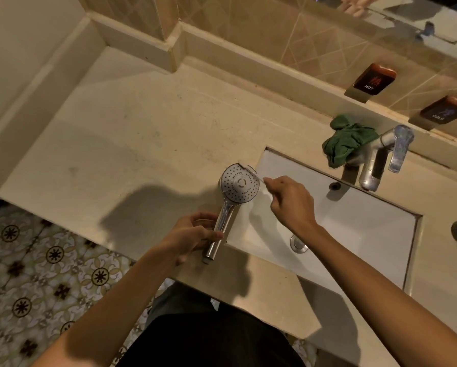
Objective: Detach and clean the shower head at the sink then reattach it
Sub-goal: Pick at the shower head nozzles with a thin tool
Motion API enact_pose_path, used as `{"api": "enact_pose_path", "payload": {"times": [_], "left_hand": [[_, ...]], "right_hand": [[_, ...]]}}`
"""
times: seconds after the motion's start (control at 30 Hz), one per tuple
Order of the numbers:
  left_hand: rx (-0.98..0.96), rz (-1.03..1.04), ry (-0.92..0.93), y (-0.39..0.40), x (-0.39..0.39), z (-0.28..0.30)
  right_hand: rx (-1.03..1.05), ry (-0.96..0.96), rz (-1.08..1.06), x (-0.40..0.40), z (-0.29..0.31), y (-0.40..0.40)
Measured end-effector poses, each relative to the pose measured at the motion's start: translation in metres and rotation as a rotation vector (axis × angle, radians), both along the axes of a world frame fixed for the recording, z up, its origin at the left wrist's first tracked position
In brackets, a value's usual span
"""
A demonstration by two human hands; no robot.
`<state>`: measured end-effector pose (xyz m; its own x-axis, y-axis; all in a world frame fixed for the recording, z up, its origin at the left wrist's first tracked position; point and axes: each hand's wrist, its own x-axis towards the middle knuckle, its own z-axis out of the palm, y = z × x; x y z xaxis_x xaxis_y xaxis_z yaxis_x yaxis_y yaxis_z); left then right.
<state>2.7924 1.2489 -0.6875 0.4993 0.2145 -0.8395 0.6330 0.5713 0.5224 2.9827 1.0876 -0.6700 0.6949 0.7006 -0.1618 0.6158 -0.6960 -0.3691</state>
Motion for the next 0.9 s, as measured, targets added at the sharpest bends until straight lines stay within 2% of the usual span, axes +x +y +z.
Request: {"api": "enact_pose_path", "payload": {"times": [0.1,0.23,0.33,0.47,0.57,0.67,0.77,0.9], "left_hand": [[-0.013,0.005,0.004,-0.003,0.001,0.001],[-0.005,0.009,-0.003,-0.005,0.002,0.003],[-0.002,-0.002,-0.004,-0.006,0.000,0.004],[0.003,-0.026,-0.019,-0.005,-0.002,0.004],[-0.016,-0.009,-0.019,-0.005,-0.003,0.004],[-0.016,0.003,-0.028,-0.004,-0.004,0.004],[-0.014,-0.006,-0.025,-0.005,-0.005,0.005],[0.003,-0.031,-0.025,-0.005,-0.007,0.006]], "right_hand": [[-0.016,0.011,0.151,-0.013,0.003,0.001],[0.001,-0.002,0.011,-0.007,0.001,-0.001],[-0.019,0.022,0.147,-0.021,0.003,-0.001],[0.041,0.016,-0.057,-0.014,0.001,-0.003],[0.015,0.026,0.081,-0.025,0.002,-0.007],[0.049,0.042,-0.055,-0.024,0.000,-0.014],[0.004,0.059,0.062,-0.031,0.002,-0.020],[0.039,0.039,-0.076,-0.020,0.000,-0.025]]}}
